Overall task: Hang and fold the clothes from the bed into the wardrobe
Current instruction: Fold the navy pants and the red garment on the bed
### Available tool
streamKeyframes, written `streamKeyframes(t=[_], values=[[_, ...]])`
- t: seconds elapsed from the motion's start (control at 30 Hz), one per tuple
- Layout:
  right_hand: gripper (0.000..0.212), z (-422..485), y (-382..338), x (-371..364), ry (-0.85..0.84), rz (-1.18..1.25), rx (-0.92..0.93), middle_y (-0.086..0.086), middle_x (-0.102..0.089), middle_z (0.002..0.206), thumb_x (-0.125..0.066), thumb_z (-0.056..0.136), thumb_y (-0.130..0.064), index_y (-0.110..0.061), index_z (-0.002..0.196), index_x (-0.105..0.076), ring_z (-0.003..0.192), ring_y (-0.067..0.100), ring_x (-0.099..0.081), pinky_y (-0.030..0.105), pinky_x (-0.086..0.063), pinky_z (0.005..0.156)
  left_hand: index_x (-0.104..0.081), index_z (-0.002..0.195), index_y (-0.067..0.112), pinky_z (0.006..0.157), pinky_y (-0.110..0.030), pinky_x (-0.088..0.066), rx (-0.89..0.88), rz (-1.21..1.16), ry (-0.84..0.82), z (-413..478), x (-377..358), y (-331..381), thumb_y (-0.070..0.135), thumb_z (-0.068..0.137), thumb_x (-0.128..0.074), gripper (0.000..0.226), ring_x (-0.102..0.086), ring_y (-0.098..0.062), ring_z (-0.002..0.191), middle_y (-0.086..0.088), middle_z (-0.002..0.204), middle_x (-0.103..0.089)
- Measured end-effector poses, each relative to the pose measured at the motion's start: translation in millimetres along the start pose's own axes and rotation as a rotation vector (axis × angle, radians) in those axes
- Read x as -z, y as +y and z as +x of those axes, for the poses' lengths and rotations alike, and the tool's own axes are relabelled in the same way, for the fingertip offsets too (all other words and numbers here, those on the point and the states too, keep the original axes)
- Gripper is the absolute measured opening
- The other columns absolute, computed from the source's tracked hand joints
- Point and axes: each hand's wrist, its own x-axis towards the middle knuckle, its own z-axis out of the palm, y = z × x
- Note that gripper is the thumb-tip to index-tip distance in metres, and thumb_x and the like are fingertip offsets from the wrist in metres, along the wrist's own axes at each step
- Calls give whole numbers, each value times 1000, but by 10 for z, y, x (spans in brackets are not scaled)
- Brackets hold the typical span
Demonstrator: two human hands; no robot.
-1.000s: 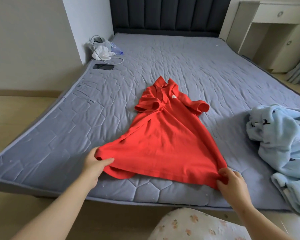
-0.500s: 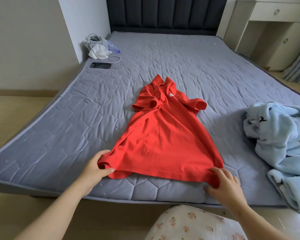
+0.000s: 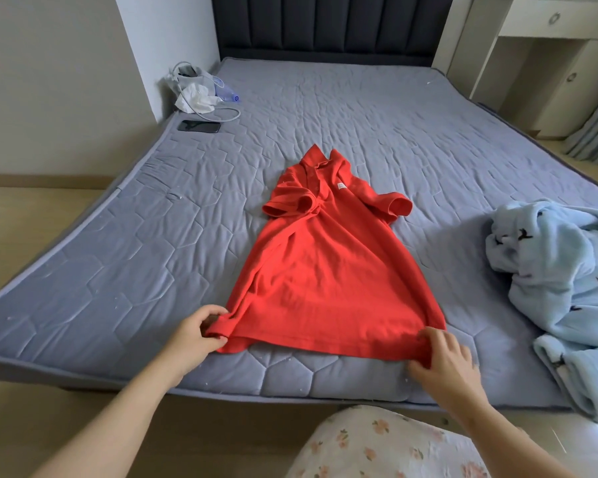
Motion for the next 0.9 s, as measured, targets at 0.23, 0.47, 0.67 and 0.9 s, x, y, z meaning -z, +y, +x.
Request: streamKeyframes(t=[0.23, 0.47, 0.67, 0.9], values=[[15, 28, -134, -2, 138, -57, -25, 4, -52, 114, -55, 86, -27, -15, 94, -54, 102, 31, -45, 36, -39, 77, -59, 86, 26, 66, -24, -40, -121, 69, 290, 18, -85, 60, 11, 87, -62, 15, -58, -16, 79, 8, 77, -63], [13, 72, -52, -7, 342, 286, -169, 19, -58, 94, -39, 92, -9, -3, 90, -50, 90, 38, -53, 37, -33, 65, -68, 95, 22, 71, -30, -44, -227, 358, 225, -58, 71, 85, -1, 73, -71, 32, -60, -22, 79, 1, 84, -62], [13, 148, -193, 105, 361, 641, -405, 17, -52, 86, -35, 80, -3, -13, 87, -39, 81, 36, -48, 39, -36, 70, -63, 81, 20, 64, -30, -35, -260, 423, 375, -59, 147, 57, -15, 69, -61, 36, -56, -27, 76, 0, 79, -53], [46, 25, -122, 87, 268, 458, -262, 27, -42, 116, -51, 80, 3, -8, 124, -47, 89, 39, -48, 44, -40, 85, -56, 124, 36, 64, -36, -49, -387, 699, 284, -122, -81, 184, 2, 68, -69, 66, -56, -25, 87, 0, 101, -49]])
